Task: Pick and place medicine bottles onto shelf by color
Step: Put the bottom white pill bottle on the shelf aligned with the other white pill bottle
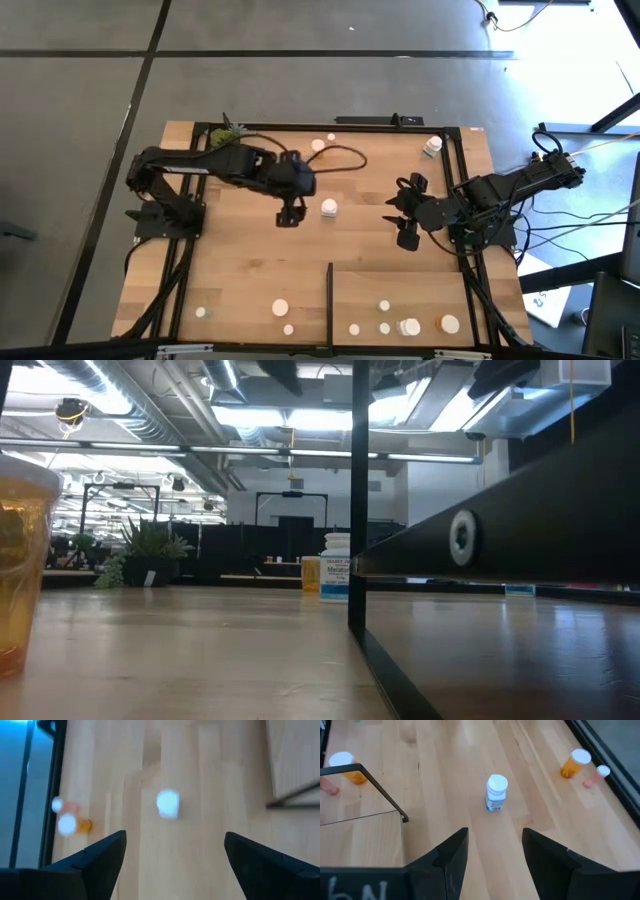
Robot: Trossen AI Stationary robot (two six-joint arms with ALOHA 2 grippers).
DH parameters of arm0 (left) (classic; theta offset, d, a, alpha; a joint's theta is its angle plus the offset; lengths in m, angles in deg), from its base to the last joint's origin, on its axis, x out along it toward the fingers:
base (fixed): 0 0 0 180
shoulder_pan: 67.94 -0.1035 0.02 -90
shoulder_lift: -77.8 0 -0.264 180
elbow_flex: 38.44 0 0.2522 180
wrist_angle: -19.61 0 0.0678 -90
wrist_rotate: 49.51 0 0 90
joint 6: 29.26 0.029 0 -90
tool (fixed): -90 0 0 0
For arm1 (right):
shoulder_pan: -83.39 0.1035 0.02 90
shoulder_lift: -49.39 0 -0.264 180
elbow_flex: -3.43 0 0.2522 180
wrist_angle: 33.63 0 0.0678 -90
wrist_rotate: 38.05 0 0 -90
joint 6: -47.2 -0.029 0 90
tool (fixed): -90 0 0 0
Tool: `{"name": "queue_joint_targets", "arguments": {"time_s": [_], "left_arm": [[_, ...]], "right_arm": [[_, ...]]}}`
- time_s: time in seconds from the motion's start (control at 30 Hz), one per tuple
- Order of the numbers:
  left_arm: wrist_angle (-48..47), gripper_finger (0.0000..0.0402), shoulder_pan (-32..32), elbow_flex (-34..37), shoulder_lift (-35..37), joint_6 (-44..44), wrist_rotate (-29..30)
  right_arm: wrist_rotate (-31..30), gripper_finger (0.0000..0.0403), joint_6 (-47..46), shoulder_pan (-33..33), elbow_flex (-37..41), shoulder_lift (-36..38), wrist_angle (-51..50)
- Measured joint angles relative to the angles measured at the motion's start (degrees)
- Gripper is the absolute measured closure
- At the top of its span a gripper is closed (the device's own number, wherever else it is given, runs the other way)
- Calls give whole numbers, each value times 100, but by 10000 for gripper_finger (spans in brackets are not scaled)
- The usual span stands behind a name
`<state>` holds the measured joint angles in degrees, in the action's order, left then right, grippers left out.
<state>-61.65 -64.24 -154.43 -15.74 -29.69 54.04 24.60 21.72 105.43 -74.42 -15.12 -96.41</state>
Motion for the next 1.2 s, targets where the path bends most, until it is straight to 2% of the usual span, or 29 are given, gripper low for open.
{"name": "queue_joint_targets", "arguments": {"time_s": [0.2,0.4,0.57,0.67,0.9,1.03,1.2], "left_arm": [[-543,71,390,4,173,-664,790],[-1208,71,813,-15,376,-1533,1424],[-1773,71,1256,-4,687,-2501,2119],[-1976,71,1540,-4,915,-3022,2319],[-2242,71,2126,-4,1237,-3641,2498],[-2254,71,2419,-4,1328,-3674,2621],[-2254,71,2706,-4,1458,-3654,2622]], "right_arm": [[9,215,-100,-15,0,0,202],[36,215,783,-63,0,-65,601],[5,215,1376,-433,-252,-368,866],[183,215,1703,-749,-573,-635,822],[1459,215,2533,-1496,-1141,-1433,700],[1543,215,2680,-1705,-1564,-1951,271],[1565,215,2157,-1900,-2293,-2660,-417]]}}
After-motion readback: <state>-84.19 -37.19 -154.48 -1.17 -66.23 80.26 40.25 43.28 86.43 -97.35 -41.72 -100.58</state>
